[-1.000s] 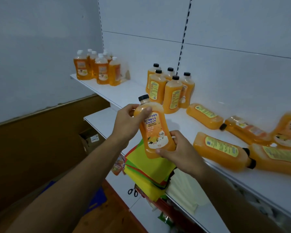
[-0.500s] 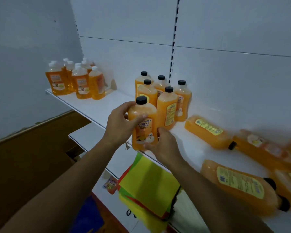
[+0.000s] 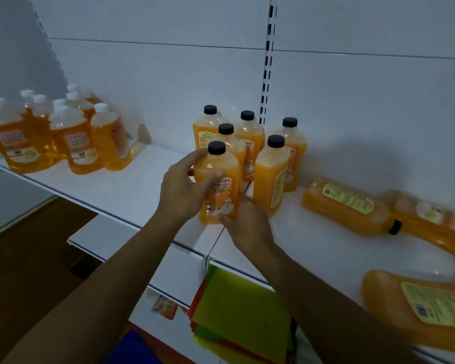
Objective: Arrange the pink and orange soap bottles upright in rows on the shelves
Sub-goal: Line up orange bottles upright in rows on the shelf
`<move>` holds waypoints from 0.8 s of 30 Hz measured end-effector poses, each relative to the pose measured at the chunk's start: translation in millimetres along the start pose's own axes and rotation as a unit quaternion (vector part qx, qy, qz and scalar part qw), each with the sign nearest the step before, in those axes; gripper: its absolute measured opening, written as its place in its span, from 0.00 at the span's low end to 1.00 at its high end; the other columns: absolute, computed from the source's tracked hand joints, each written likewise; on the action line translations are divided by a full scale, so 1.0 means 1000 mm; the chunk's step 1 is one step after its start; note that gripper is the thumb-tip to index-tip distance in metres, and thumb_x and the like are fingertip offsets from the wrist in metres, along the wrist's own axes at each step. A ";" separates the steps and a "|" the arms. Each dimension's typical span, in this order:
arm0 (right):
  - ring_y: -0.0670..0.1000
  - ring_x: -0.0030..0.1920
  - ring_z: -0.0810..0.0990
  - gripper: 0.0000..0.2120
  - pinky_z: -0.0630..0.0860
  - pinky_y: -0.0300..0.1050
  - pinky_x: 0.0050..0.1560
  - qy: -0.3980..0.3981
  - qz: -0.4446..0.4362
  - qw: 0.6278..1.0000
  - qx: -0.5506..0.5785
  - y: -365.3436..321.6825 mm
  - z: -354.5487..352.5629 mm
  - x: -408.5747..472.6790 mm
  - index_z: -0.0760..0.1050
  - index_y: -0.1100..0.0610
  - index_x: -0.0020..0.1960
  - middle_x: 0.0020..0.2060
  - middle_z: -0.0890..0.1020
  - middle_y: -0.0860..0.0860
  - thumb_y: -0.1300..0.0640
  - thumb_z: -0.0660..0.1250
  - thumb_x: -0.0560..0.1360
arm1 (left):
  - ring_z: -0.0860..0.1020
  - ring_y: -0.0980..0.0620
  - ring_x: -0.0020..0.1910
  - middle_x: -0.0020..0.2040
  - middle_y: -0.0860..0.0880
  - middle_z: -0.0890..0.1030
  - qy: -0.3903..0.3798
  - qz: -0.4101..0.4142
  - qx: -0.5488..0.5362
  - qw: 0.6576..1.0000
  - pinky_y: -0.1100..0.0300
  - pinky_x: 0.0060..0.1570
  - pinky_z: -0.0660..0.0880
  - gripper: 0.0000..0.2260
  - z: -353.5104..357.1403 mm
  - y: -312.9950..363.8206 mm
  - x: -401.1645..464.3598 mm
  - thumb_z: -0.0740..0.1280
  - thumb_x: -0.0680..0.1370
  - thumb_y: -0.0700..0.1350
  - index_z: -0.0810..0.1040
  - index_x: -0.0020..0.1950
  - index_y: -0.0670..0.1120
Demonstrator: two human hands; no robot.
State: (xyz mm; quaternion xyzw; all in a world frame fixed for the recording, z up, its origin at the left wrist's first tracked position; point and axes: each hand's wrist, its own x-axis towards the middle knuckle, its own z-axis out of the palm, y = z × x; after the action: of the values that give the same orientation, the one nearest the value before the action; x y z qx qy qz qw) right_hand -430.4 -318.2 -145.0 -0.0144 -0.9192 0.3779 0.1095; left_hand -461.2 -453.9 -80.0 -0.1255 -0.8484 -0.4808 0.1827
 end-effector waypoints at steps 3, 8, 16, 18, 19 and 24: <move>0.53 0.56 0.80 0.21 0.78 0.48 0.53 0.005 0.001 1.000 -0.003 0.004 0.004 0.002 0.71 0.54 0.64 0.56 0.81 0.51 0.50 0.71 0.74 | 0.75 0.55 0.56 0.64 0.51 0.76 0.006 0.008 -0.008 1.000 0.71 0.44 0.71 0.25 0.006 -0.006 0.000 0.71 0.73 0.55 0.71 0.69 0.52; 0.52 0.60 0.78 0.22 0.78 0.52 0.57 -0.012 -0.021 1.000 0.011 0.009 0.004 -0.007 0.71 0.55 0.65 0.59 0.80 0.51 0.55 0.72 0.73 | 0.74 0.55 0.59 0.66 0.50 0.75 0.001 0.015 0.008 1.000 0.67 0.51 0.75 0.28 0.006 -0.006 -0.003 0.70 0.74 0.56 0.69 0.72 0.51; 0.56 0.65 0.71 0.26 0.72 0.50 0.60 -0.045 -0.065 0.995 -0.065 0.012 -0.040 -0.042 0.65 0.54 0.71 0.65 0.73 0.54 0.47 0.66 0.77 | 0.59 0.52 0.75 0.77 0.50 0.60 0.090 0.079 0.105 0.987 0.60 0.69 0.57 0.32 0.012 0.026 -0.044 0.69 0.77 0.54 0.60 0.77 0.48; 0.56 0.66 0.70 0.27 0.71 0.51 0.61 -0.050 -0.069 0.992 -0.091 0.012 -0.059 -0.052 0.64 0.53 0.72 0.66 0.72 0.53 0.44 0.65 0.77 | 0.57 0.48 0.75 0.78 0.47 0.59 0.106 0.105 0.116 0.982 0.59 0.69 0.55 0.31 0.020 0.038 -0.058 0.68 0.76 0.54 0.62 0.76 0.48; 0.56 0.66 0.70 0.26 0.71 0.51 0.61 -0.049 -0.072 0.991 -0.105 0.014 -0.068 -0.057 0.64 0.53 0.71 0.66 0.73 0.53 0.44 0.64 0.77 | 0.58 0.50 0.75 0.77 0.46 0.60 0.111 0.124 0.110 0.980 0.62 0.69 0.54 0.30 0.025 0.045 -0.064 0.67 0.76 0.54 0.63 0.75 0.47; 0.57 0.65 0.72 0.26 0.73 0.52 0.60 -0.048 -0.054 0.982 -0.175 0.040 -0.131 -0.082 0.67 0.54 0.69 0.63 0.74 0.54 0.42 0.64 0.77 | 0.68 0.54 0.69 0.70 0.48 0.71 0.074 0.183 0.027 0.980 0.62 0.65 0.65 0.25 0.068 0.084 -0.095 0.69 0.77 0.47 0.68 0.72 0.45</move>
State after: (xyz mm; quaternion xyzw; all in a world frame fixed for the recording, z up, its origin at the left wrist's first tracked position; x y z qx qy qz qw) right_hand -325.0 -207.6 -98.4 0.0345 -0.9748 0.2050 0.0815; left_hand -355.9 -356.1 -87.8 -0.2378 -0.8078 -0.4239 0.3335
